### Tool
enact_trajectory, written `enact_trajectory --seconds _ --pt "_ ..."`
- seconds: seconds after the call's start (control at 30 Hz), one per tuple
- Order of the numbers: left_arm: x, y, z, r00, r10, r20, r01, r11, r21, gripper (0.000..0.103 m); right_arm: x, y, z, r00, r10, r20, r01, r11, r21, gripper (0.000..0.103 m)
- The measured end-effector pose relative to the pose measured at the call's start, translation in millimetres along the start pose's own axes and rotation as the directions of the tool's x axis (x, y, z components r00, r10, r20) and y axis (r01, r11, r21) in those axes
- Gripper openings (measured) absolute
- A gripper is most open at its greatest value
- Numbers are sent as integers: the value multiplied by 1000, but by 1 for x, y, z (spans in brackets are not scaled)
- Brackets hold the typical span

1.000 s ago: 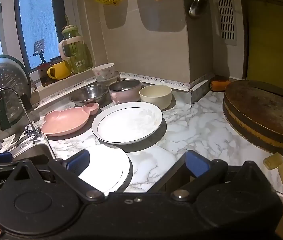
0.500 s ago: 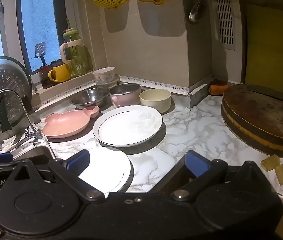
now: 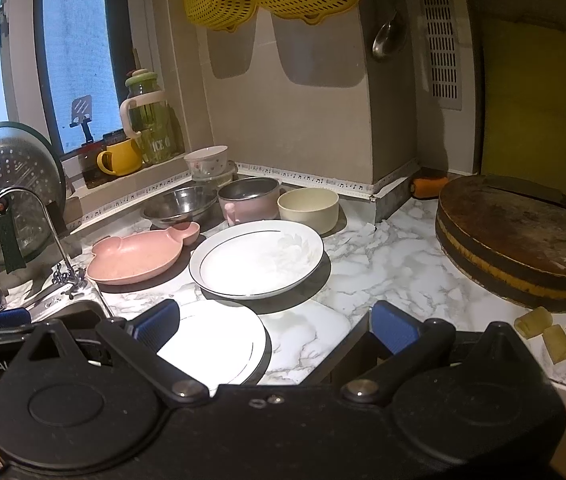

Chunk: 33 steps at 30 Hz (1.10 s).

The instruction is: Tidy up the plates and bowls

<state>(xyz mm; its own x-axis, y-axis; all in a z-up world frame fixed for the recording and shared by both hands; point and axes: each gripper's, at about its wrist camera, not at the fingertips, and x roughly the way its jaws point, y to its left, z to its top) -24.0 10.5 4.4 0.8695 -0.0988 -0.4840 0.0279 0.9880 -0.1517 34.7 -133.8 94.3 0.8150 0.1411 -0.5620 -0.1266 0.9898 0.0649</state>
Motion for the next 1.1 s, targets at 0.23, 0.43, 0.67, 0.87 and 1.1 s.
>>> enact_trajectory --seconds 0.23,0.43,0.67,0.87,1.1 --pt "-3 -1 2 1000 -3 7 3 1000 0 103 -5 4 -1 1000 -15 9 15 1000 -5 103" --pt "-1 -2 5 1000 -5 9 5 1000 5 103 -6 8 -1 999 -37 14 37 999 -29 103" --pt "4 -8 24 999 42 27 -42 999 15 103 -1 8 13 998 -27 58 29 999 -39 103" --pt "10 -9 54 998 53 13 -53 998 -23 103 9 1 36 999 19 51 -16 999 -52 103" --pt "15 -14 76 997 71 -24 -72 996 -43 103 14 -7 56 998 62 23 -60 996 -67 102"
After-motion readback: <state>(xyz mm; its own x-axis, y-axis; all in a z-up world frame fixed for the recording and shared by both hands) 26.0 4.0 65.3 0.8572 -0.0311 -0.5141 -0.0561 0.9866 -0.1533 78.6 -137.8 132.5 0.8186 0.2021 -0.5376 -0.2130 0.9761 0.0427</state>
